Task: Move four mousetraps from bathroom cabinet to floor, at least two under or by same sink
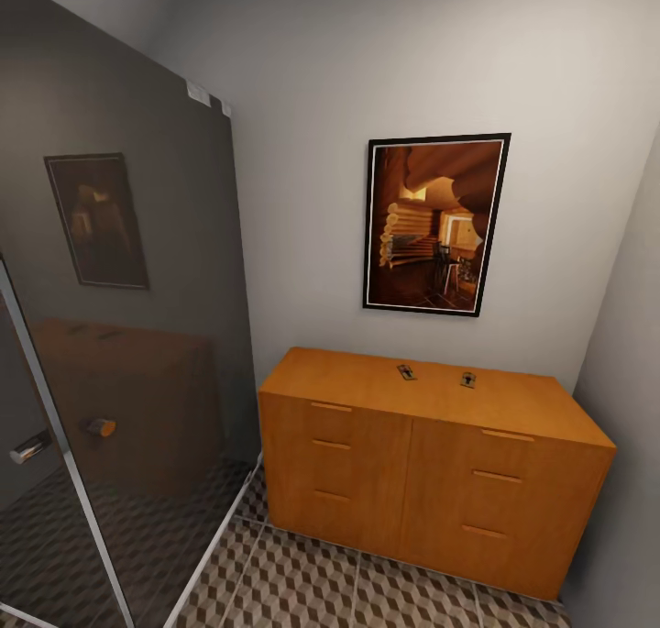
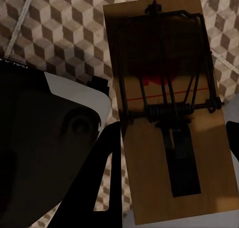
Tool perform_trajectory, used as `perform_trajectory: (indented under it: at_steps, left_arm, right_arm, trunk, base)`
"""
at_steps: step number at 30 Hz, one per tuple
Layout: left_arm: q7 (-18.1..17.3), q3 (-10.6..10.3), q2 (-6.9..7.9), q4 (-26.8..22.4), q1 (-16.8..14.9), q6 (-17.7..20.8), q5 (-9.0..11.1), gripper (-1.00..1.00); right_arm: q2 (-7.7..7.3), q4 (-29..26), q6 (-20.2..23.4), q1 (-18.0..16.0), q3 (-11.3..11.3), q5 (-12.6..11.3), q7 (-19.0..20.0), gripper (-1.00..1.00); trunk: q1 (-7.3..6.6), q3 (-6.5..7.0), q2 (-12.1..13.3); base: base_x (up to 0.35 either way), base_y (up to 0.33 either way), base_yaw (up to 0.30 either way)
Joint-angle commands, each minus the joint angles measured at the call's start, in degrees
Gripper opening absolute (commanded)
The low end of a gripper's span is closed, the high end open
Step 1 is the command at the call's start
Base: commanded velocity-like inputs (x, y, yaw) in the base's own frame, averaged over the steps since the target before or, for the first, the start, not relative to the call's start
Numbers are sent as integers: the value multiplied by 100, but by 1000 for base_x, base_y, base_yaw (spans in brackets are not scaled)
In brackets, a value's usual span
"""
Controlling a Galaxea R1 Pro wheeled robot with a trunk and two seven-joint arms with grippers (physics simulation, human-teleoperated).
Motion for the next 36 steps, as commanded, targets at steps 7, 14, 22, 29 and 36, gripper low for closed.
perform_trajectory:
  at_steps: [7, 14, 22, 29, 36]
  left_arm:
    - [2, -34, 9, 4, 7, 6, 98, -100]
    - [3, -25, -6, -2, 8, -135, 130, -100]
    - [3, -29, -19, -10, 10, -161, 142, -100]
    - [3, -37, -31, -11, 11, -164, 140, -100]
    - [3, -44, -31, -13, 11, -167, 135, -100]
  right_arm:
    - [-1, 4, -14, -4, -128, -120, 50, -100]
    - [9, 22, -296, 273, -214, -247, 44, -100]
    - [2, 5, -366, 383, -233, -277, -307, -100]
    - [4, 16, -599, 391, -225, -277, -768, -100]
    - [11, 26, -663, 398, -213, -253, -851, -100]
  trunk:
    - [2, -1, -3]
    - [2, -4, -3]
    - [2, -23, -3]
    - [2, -53, -3]
    - [2, -77, -3]
  base:
    - [0, 0, 0]
    - [0, 0, 48]
    - [0, 0, 246]
    - [0, 0, 269]
    - [0, 0, 271]
